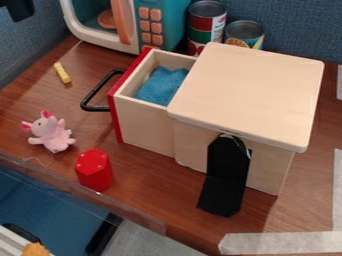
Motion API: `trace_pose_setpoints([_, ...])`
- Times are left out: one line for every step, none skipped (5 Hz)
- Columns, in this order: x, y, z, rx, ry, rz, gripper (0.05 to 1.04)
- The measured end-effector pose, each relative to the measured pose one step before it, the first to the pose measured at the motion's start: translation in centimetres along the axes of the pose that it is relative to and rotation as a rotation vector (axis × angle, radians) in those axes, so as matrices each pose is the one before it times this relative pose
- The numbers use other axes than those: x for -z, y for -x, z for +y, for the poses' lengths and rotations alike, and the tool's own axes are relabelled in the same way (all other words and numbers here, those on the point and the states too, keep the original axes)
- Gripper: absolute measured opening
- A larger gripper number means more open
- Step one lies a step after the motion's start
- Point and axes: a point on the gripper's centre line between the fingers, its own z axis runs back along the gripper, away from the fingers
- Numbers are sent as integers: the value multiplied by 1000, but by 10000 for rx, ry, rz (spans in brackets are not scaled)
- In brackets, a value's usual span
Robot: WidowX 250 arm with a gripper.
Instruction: Grab the yellow object and put it inside the drawer
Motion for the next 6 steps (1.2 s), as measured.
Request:
trace_pose_setpoints([1123, 32, -159, -123, 288, 128, 1001])
trace_pose_setpoints([1583, -166, -462, -547, 259, -388, 1001])
trace_pose_setpoints([2426, 65, 306, -905, 977, -875, 1001])
trace_pose_setpoints([1478, -765, 957, -1382, -170, -1641, 1001])
trace_pose_setpoints([1022, -1415, 1088, -1793, -509, -1755, 1001])
trace_pose_setpoints([1112, -1638, 202, -1675, -1190, -979, 1001])
